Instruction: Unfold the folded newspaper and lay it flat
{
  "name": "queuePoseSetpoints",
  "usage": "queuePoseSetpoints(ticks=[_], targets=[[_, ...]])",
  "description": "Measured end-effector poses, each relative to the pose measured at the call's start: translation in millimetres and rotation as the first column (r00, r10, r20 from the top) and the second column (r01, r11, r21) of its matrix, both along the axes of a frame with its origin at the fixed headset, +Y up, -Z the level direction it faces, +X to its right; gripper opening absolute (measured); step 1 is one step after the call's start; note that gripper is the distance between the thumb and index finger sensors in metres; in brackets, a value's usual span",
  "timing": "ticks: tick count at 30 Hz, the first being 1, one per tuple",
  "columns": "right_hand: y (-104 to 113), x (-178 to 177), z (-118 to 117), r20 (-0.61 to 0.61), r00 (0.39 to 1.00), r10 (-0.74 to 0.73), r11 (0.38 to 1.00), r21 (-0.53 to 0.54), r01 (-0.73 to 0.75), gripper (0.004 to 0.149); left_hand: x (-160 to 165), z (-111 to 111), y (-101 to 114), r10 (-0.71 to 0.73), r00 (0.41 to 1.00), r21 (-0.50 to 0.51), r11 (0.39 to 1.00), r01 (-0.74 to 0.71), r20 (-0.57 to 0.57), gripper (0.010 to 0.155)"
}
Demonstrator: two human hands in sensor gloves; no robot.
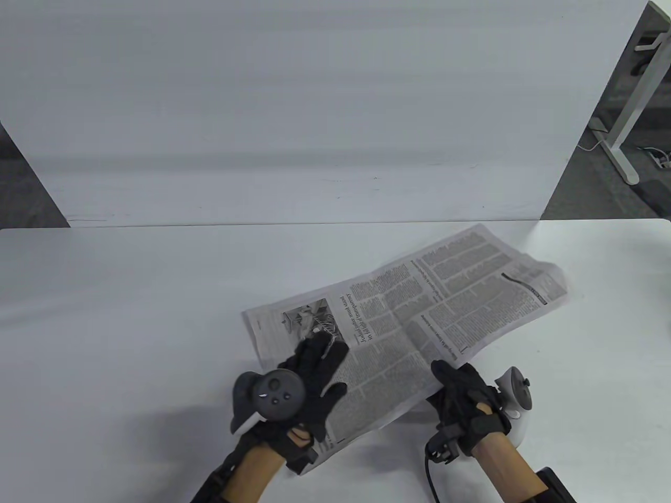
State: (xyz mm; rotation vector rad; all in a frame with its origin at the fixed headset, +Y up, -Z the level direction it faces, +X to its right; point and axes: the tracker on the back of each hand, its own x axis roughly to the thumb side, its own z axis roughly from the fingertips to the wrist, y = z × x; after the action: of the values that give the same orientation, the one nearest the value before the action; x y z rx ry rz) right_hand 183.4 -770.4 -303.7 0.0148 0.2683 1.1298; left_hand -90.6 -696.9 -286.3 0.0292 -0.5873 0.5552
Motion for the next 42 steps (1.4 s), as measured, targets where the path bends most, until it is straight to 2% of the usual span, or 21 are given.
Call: queuePoseSetpoints(ticks=[4,7,15,19,23,25,33,37,42], targets=[[-4,-31,10,-0.131,0.991,0.008,1.000,0.009,-0.006,0.086,39,12,-14,-0.137,0.986,-0.060,0.988,0.144,0.099,0.079],[-3,-44,16,-0.197,0.980,-0.021,1.000,0.015,0.025,0.089,44,14,-16,-0.173,0.983,0.018,0.985,0.172,0.062,0.077],[-1,-46,15,-0.233,0.972,-0.030,0.998,0.042,0.041,0.087,29,6,-14,-0.019,1.000,0.071,0.997,0.021,-0.023,0.056],[1,-46,16,-0.226,0.974,-0.007,0.998,0.054,0.020,0.085,21,3,-14,0.060,0.998,0.024,0.998,-0.059,-0.037,0.052],[6,-46,18,-0.182,0.971,0.154,0.984,0.113,-0.135,0.081,12,-2,-14,0.132,0.987,-0.009,0.991,-0.133,-0.091,0.048],[12,-48,22,-0.112,0.962,0.248,0.966,0.102,-0.237,0.077,12,-1,-13,0.124,0.987,-0.032,0.991,-0.127,-0.101,0.047],[26,-39,28,0.072,0.897,0.436,0.891,0.105,-0.441,0.053,21,6,-2,0.067,0.981,-0.011,0.998,-0.070,-0.182,0.045],[31,-32,24,0.097,0.893,0.439,0.888,0.106,-0.447,0.050,12,5,12,0.116,0.970,-0.005,0.993,-0.119,-0.213,0.044],[49,-7,14,0.083,0.910,0.406,0.906,0.089,-0.413,0.048,-27,-7,49,0.226,0.934,-0.028,0.970,-0.243,-0.278,0.044]])
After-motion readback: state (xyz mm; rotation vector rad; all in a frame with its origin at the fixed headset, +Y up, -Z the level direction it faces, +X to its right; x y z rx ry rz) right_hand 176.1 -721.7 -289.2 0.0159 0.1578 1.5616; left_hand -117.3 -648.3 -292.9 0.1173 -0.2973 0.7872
